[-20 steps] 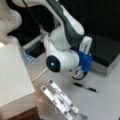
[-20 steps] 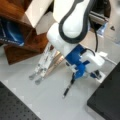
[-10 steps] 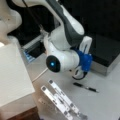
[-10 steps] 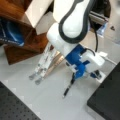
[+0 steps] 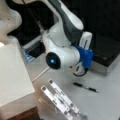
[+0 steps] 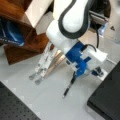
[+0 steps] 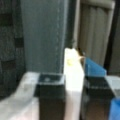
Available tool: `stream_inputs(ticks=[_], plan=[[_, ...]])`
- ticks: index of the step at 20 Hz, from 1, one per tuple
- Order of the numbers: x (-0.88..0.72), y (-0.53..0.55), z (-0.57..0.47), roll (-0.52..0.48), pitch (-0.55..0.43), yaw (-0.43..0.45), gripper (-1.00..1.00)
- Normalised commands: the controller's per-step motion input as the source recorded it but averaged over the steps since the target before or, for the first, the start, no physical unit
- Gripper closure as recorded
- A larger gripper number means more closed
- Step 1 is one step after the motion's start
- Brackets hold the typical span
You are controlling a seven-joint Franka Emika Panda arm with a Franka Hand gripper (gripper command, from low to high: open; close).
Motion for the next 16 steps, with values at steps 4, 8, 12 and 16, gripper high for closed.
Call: stream_inputs(ticks=[4, 8, 12, 16], plan=[[0.00, 0.41, 0.41, 0.064, 0.072, 0.015, 1.00], [0.00, 0.44, 0.39, 0.067, 0.084, 0.019, 1.00], [0.00, 0.45, 0.32, 0.062, 0.073, 0.015, 1.00], [-0.02, 0.45, 0.29, 0.040, 0.080, 0.001, 1.00]])
